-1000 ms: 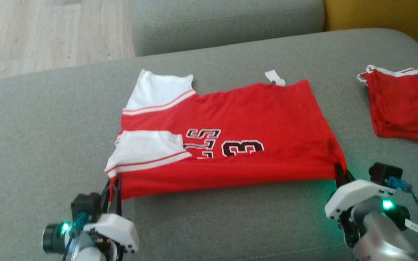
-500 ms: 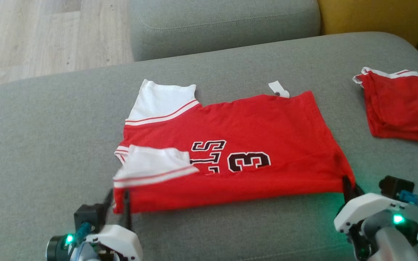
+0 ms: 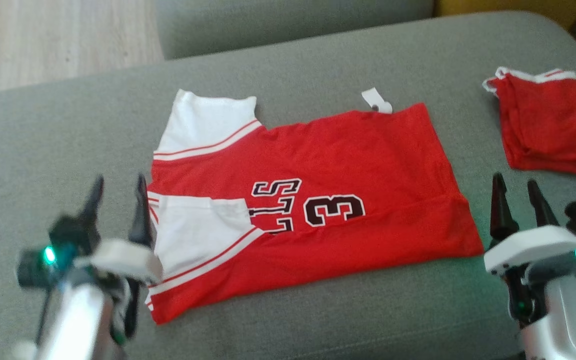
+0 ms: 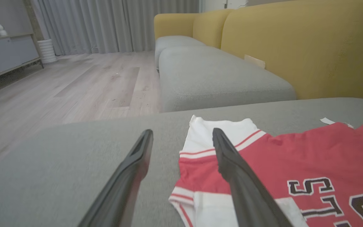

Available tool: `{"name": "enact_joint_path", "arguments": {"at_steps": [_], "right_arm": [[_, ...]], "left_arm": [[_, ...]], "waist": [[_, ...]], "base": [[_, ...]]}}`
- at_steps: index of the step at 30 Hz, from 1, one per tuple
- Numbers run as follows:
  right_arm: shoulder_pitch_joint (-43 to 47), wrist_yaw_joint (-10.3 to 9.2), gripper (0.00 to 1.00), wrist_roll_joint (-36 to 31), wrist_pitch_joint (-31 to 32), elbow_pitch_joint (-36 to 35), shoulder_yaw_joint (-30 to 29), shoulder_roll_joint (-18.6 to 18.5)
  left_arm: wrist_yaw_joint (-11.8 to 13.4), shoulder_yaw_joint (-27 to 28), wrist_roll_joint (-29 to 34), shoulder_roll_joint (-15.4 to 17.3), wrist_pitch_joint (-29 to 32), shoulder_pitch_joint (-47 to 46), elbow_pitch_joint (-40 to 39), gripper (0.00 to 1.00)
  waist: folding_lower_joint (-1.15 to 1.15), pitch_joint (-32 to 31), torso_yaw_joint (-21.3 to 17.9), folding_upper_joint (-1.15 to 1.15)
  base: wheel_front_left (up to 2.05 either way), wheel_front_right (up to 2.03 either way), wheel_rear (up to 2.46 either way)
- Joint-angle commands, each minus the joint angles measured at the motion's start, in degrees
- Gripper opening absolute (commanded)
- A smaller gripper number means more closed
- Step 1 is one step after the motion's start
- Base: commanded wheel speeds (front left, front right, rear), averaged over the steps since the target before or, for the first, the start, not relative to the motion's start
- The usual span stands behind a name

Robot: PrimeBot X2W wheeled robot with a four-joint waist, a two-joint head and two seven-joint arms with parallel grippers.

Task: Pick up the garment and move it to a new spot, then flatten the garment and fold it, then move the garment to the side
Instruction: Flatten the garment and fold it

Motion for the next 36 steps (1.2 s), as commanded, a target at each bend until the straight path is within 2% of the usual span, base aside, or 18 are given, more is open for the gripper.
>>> {"name": "enact_joint_path", "arguments": {"at_steps": [1,3,8,11,14,17,24,29,36], "right_arm": [[-3.12,-0.05,1.00,0.04,-0.37,-3.17,2.07,-0.26],[-4.54,-0.05,1.00,-0.39,0.22,-5.17,2.75,-0.26],[-9.27,-0.05,1.00,-1.70,2.12,-9.45,4.77,-0.26],[-12.12,-0.05,1.00,-1.99,2.94,-11.44,6.21,-0.26],[-14.62,-0.05,1.00,-1.61,3.21,-12.85,7.87,-0.26],[-16.74,-0.05,1.00,-1.10,3.16,-13.77,9.26,-0.26],[-19.72,-0.05,1.00,0.01,2.62,-15.12,11.38,-0.26],[-20.04,-0.05,1.00,0.62,2.03,-15.40,12.41,-0.26],[-19.62,-0.05,1.00,1.73,1.95,-14.90,12.19,-0.26]], "left_arm": [[-0.62,1.88,0.66,2.27,-0.06,-5.30,-2.27,1.00],[-2.77,1.35,0.61,3.84,2.05,-9.52,-2.07,1.00],[-11.35,0.41,-3.28,7.64,11.90,-23.47,2.42,1.00],[-13.83,-1.25,-6.00,10.31,18.82,-32.10,7.57,1.00],[-14.47,-4.48,-7.97,13.56,25.01,-39.50,12.70,1.00],[-14.54,-9.56,-12.60,16.30,30.49,-45.35,16.05,1.00],[-14.57,-20.49,-20.33,22.35,37.33,-53.51,20.59,1.00],[-14.57,-24.65,-21.50,25.02,36.79,-56.60,24.90,1.00],[-14.57,-27.50,-23.54,25.41,35.59,-58.71,30.47,1.00]], "waist": [[0.00,2.09,-0.83,0.00],[0.00,3.86,-1.38,0.00],[0.00,9.60,-2.99,0.00],[0.00,13.26,-4.38,0.00],[0.00,16.55,-6.18,0.00],[0.00,19.31,-8.00,0.00],[0.00,23.25,-10.67,0.00],[0.00,24.12,-11.75,0.00],[0.00,24.58,-12.69,0.00]], "base": [[0.00,0.00,0.00],[0.00,0.00,0.00],[0.00,0.00,0.00],[0.00,0.00,0.00],[0.00,0.00,0.00],[0.00,0.00,0.00],[0.00,0.00,0.00],[0.00,0.00,0.00],[0.00,0.00,0.00]]}}
